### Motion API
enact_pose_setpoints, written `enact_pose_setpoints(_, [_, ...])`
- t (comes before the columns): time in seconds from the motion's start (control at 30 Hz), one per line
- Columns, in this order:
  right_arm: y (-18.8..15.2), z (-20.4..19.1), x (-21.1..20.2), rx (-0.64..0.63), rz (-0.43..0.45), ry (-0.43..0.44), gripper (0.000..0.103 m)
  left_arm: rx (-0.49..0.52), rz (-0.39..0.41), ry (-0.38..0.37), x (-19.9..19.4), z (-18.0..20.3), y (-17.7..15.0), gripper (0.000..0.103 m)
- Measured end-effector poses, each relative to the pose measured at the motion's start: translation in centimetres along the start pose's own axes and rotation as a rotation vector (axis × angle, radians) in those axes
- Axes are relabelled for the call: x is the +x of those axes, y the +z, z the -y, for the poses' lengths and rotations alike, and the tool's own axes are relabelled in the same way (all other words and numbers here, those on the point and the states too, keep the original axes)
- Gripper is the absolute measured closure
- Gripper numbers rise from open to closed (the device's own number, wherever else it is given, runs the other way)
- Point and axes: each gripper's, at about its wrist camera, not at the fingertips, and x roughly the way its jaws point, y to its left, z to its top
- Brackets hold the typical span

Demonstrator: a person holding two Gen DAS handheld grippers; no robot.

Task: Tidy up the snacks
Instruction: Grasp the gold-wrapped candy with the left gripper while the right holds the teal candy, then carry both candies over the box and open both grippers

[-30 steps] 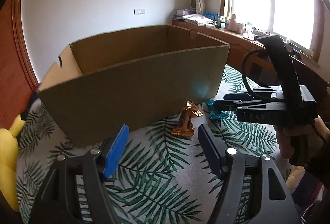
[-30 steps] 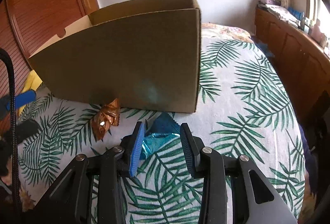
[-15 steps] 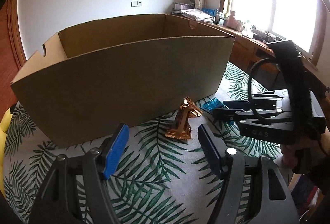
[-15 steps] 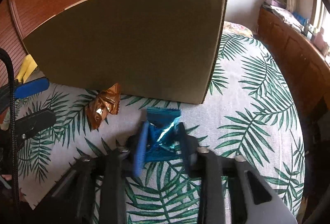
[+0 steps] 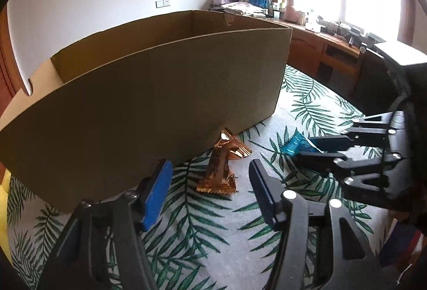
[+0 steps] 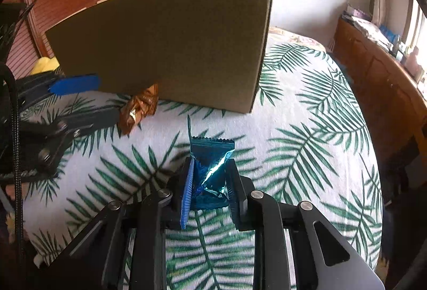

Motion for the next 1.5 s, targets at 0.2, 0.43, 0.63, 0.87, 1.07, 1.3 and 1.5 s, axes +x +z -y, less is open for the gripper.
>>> enact_pose_setpoints(0.2, [-1.2,0.2,-0.7,0.008,0.006,0.021,0.081,0.03,-0.032,0.032,1.4,0.9,0.3,0.053])
enact_pose_setpoints(0.43, [-1.8,-0.2,-1.1,0.016,0.021,0.024,0.081,0.039,-0.084,0.062,2.7,1.4,0.7,0.055])
enact_pose_setpoints(0.63, [-1.4,0.3,-1.0,0.024,0.027,0.039,0.081,0.033,-0.128,0.06,4.1,2.2,1.1,0.08])
enact_pose_setpoints(0.87, [-1.7,0.5,-1.6,0.026,0.055,0.044,0.081,0.033,-0.102,0.047,2.8,2.6,0.7,0.083])
enact_pose_setpoints(1.07, [-1.7,0.9,-2.4,0.041,0.072,0.046,0.081,0.022,-0.056,0.034,-0.2,1.7,0.5,0.083])
enact_pose_setpoints(1.3, [-0.8,0.5,-5.2,0.039,0.135,0.057,0.081,0.024,0.02,0.033,-4.7,0.9,1.6,0.083])
enact_pose_setpoints(1.5, [1.0,0.0,-7.9,0.033,0.196,0.076,0.081,0.043,0.065,0.04,-7.8,0.1,2.8,0.083])
